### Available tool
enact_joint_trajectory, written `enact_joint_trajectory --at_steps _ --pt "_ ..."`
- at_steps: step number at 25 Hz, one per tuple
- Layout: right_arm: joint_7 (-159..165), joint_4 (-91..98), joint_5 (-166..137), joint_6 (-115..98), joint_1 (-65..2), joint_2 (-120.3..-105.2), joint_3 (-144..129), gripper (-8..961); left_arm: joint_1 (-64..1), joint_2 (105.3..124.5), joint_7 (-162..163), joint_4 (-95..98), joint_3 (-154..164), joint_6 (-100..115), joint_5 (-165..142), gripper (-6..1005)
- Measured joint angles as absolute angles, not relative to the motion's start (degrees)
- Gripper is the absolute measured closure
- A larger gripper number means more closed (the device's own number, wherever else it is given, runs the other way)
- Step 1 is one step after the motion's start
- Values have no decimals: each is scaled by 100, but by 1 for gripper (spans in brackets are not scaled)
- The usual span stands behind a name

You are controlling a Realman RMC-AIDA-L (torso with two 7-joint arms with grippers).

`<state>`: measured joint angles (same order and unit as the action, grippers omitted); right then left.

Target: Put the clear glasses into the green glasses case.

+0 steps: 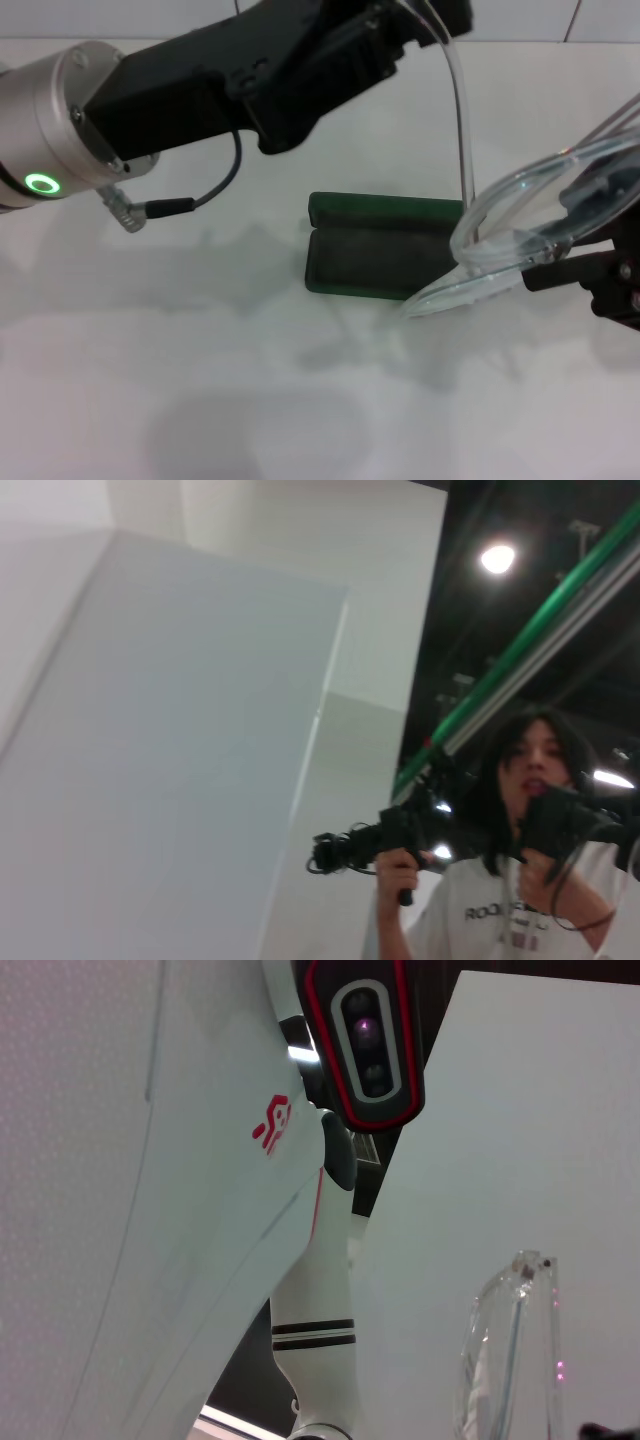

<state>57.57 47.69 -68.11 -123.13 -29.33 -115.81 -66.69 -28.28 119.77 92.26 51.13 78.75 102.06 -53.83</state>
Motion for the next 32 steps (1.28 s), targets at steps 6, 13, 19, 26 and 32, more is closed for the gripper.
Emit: enact_joint_trajectory --at_steps 6,13,19,26,32 --pt "5756 4722 -6809 -12312 -2929 -11576 -6630 903 -2796 11979 9247 5426 8082 10204 -5374 966" --pt "5757 4676 -6785 -12313 -2926 -11569 -6627 903 -2715 11979 9246 5657 8216 10208 -5369 965" --pt "5756 4667 -6730 -12310 -2918 -11566 -6618 903 -2599 11979 9234 5722 8257 10215 -5361 965" --pt "5753 4667 -6724 -12301 -2917 -11566 -6612 903 -2492 11979 9219 5816 8288 10214 -5359 965" --pt "5751 4667 -6723 -12306 -2922 -11567 -6657 903 -2511 11978 9122 5743 8115 10140 -5380 965"
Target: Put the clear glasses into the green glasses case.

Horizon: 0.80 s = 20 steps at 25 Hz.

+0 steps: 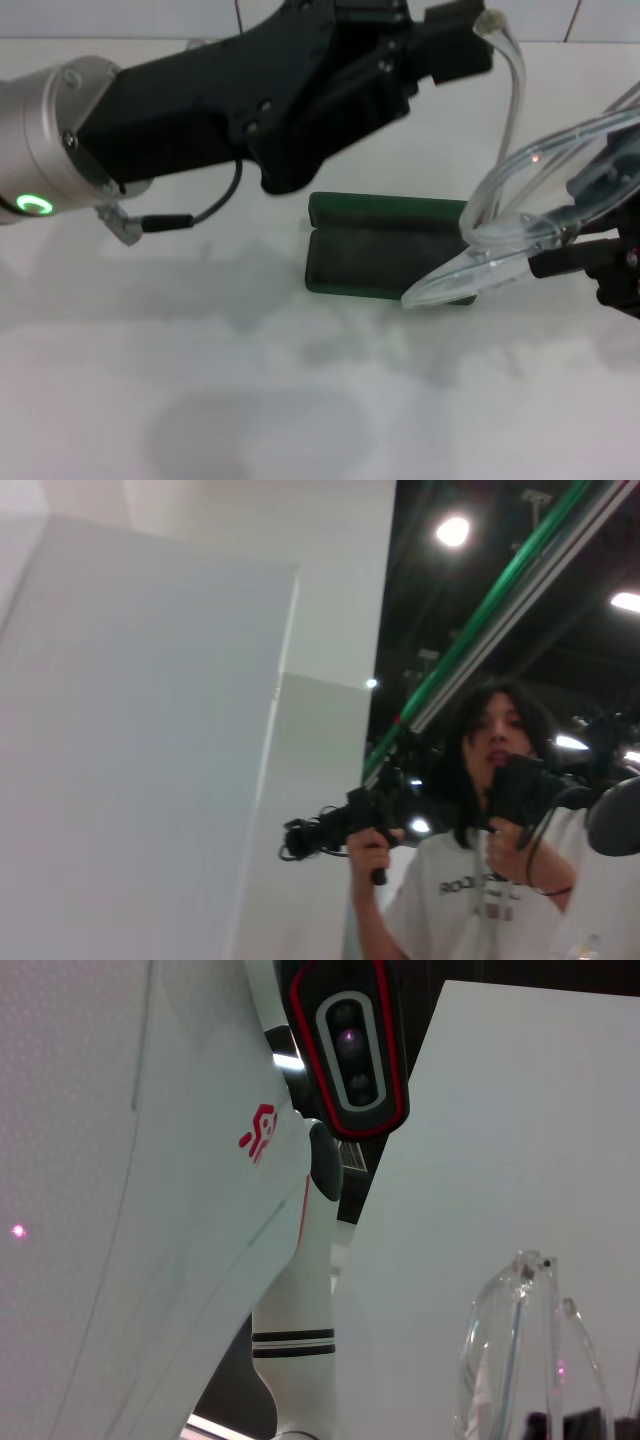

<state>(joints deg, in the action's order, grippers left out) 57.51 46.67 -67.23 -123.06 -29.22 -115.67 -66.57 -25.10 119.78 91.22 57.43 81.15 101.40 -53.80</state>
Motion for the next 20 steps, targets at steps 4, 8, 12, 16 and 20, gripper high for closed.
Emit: enact_joint_trajectory --at_steps 4,8,12,16,20 --pt "5748 4658 -6723 -12293 -2927 -11578 -6651 903 -2600 11976 9030 5646 8040 10030 -5389 965" --pt "5741 4639 -6722 -12291 -2927 -11584 -6643 903 -2698 11979 9000 5685 8137 10020 -5362 965" --pt "5721 4587 -6715 -12297 -2942 -11580 -6633 903 -2756 11979 8999 5787 8318 10031 -5311 965" --pt "5720 4578 -6714 -12293 -2930 -11578 -6628 903 -2719 11979 9026 5971 8428 10054 -5301 965" --pt "5720 4531 -6714 -12288 -2939 -11573 -6623 903 -2704 11979 9037 6023 8454 10164 -5287 965"
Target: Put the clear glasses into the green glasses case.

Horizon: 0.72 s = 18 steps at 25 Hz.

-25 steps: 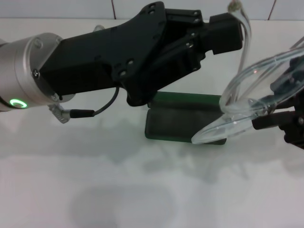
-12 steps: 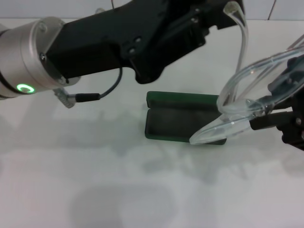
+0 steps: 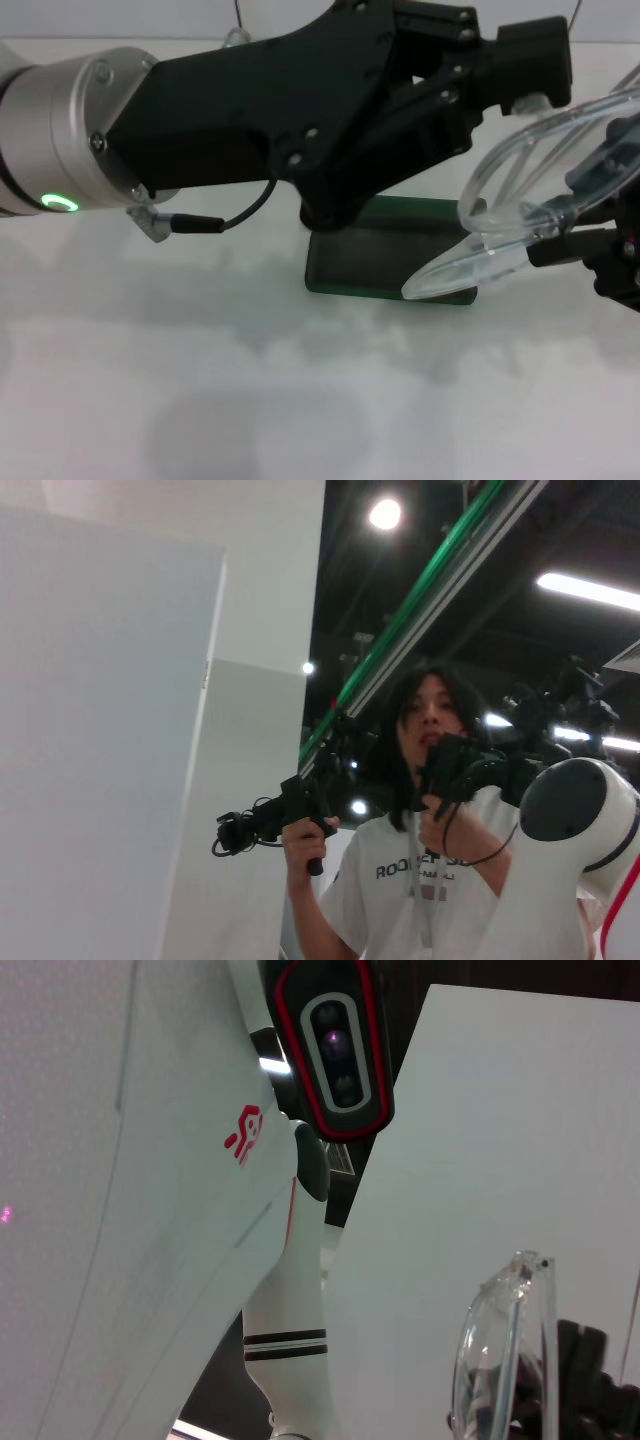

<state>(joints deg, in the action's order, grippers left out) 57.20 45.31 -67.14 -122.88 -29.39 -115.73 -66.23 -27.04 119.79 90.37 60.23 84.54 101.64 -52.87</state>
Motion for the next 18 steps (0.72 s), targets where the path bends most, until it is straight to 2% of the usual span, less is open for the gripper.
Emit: enact_joint_trajectory --at_steps 14,18 --pt "5726 4505 -6741 -12273 -2972 -11566 -6661 903 -2688 11941 8949 5545 7753 10152 -5396 965" --pt "5804 4515 -6781 -12221 -2975 -11553 -6663 903 -2454 11889 8979 5408 7060 10318 -5609 964"
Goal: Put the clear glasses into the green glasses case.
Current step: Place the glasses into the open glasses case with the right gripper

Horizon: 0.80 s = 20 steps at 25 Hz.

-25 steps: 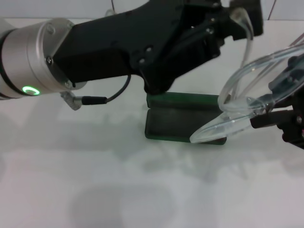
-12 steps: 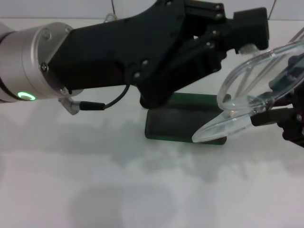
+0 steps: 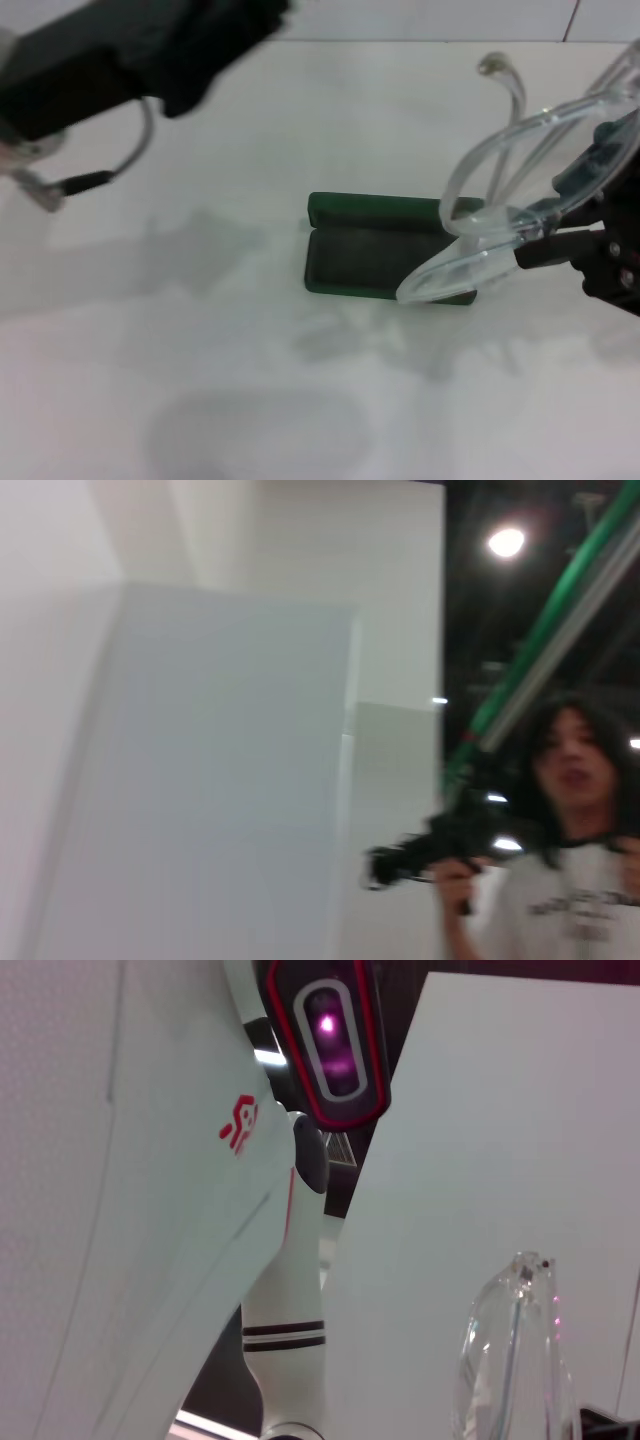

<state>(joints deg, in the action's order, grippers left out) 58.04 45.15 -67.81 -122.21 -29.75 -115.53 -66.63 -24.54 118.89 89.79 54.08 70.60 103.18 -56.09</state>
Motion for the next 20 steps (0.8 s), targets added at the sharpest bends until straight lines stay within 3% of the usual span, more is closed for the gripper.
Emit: enact_joint_trajectory --at_steps 7,12,15,20 --pt "7070 5698 -7432 -11466 -2955 -11539 -6669 903 -1603 11505 9280 5356 5213 10391 -6762 964" --pt "9065 7724 -8812 -10716 -3035 -11542 -6706 903 -1185 11420 9315 5234 3766 10399 -7728 964" --pt "10396 8605 -9722 -10674 -3389 -11504 -6670 903 -994 11391 9330 5178 3303 10414 -7956 964" --pt "12403 9173 -11131 -11196 -4557 -11371 -6626 902 -712 11432 9243 5124 3215 10427 -7999 964"
